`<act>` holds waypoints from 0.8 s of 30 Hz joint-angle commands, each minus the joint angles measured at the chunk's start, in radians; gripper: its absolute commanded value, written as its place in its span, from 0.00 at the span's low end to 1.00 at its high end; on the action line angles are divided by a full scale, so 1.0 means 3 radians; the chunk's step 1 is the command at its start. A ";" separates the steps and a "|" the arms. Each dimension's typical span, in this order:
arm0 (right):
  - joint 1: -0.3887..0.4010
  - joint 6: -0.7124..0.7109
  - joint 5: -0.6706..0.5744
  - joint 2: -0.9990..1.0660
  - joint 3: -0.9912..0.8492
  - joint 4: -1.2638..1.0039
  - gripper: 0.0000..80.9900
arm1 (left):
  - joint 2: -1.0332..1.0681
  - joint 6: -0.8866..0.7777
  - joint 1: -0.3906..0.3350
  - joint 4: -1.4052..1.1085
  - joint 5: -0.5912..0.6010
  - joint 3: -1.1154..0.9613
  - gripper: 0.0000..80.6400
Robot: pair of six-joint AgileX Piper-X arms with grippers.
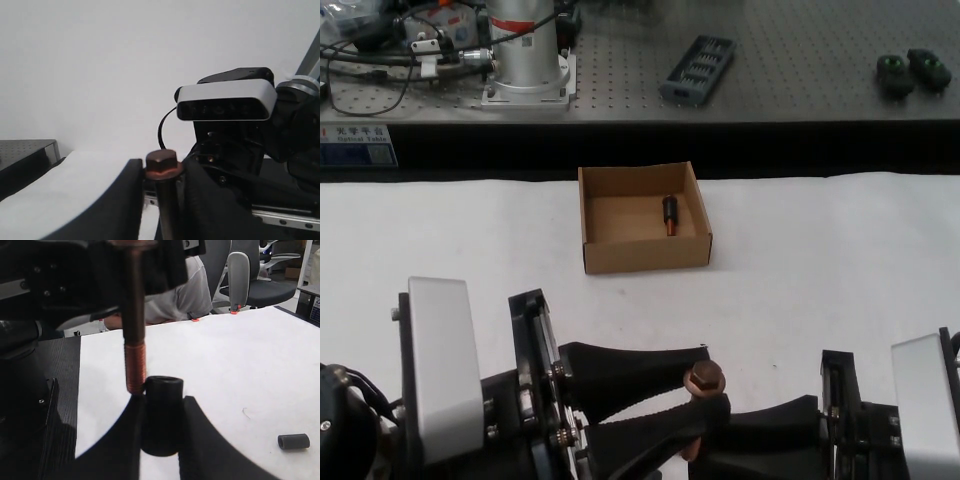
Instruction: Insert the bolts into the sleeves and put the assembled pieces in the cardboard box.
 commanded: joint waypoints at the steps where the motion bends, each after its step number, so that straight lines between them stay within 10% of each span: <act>1: 0.0006 0.0053 -0.0014 -0.0046 -0.0016 -0.0149 0.07 | 0.0002 -0.0049 -0.0012 0.0008 -0.0010 -0.0038 0.01; 24: 0.0006 0.0046 0.0008 -0.0046 0.0050 -0.0205 0.07 | 0.0002 -0.0282 -0.0012 -0.0290 0.0031 -0.0038 0.01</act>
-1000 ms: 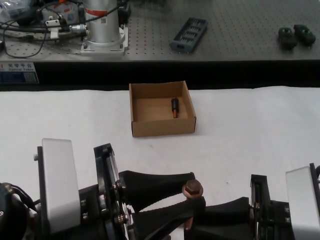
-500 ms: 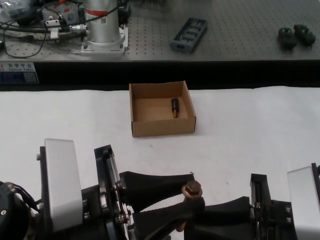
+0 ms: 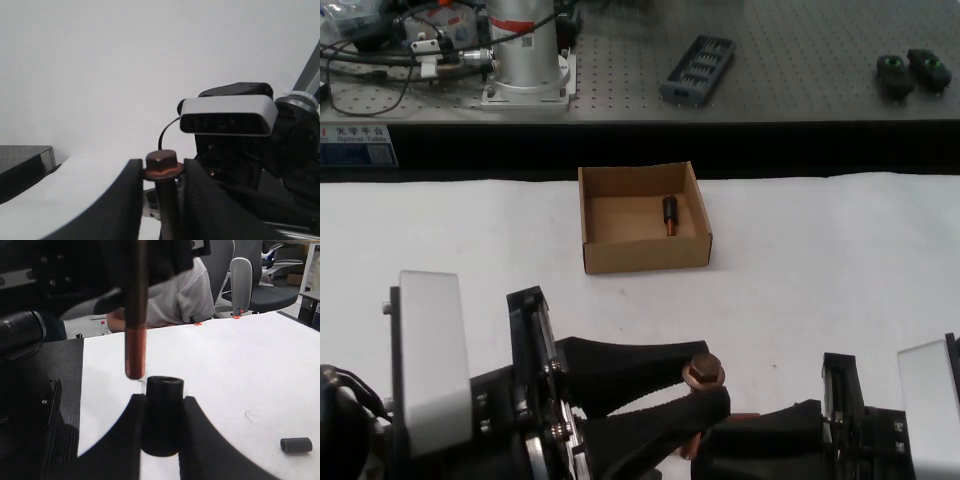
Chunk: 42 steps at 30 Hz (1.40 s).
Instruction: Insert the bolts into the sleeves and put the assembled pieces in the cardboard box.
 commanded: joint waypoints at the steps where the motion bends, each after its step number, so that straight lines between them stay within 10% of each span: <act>1: 0.0006 0.0046 0.0029 -0.0040 -0.0007 -0.0127 0.07 | 0.0002 -0.0255 -0.0012 -0.0313 0.0031 -0.0038 0.01; 42: 0.0006 0.0046 -0.0222 -0.0040 -0.0004 -0.0172 0.07 | 0.0002 -0.0077 -0.0012 -0.0326 -0.0094 -0.0038 0.01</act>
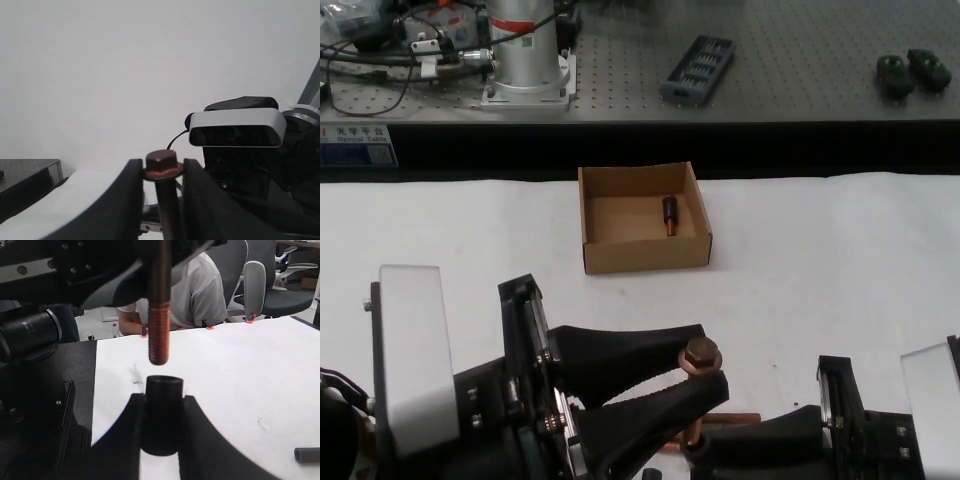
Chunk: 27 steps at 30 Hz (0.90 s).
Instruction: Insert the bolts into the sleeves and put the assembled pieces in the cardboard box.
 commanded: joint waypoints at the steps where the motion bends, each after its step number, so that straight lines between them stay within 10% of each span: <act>1: 0.0006 0.0037 -0.0042 -0.0040 -0.0004 -0.0102 0.07 | -0.0006 0.0017 -0.0012 -0.0037 -0.0035 -0.0038 0.01; 27: 0.0006 0.0037 -0.0042 -0.0040 -0.0004 -0.0132 0.07 | -0.0006 -0.0106 -0.0012 0.0419 -0.0038 -0.0038 0.01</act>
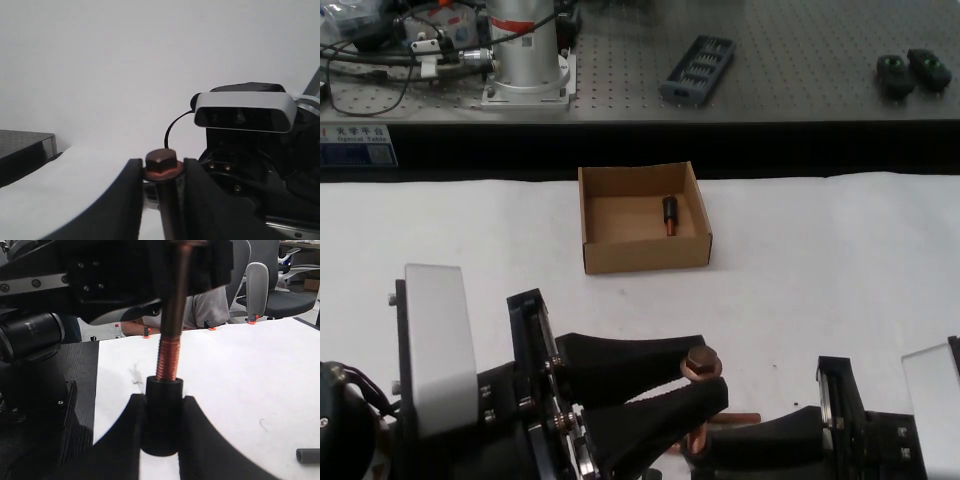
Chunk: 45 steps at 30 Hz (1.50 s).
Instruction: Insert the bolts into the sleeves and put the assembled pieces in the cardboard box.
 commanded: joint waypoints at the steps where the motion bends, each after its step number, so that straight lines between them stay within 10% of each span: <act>1: 0.0006 0.0029 -0.0022 -0.0040 -0.0004 -0.0131 0.07 | -0.0006 0.0058 -0.0012 0.0203 -0.0021 -0.0025 0.01; 45: 0.0006 0.0148 -0.0021 -0.0040 -0.0004 -0.0599 0.07 | -0.0006 -0.0146 -0.0012 -0.0110 -0.0342 -0.0020 0.01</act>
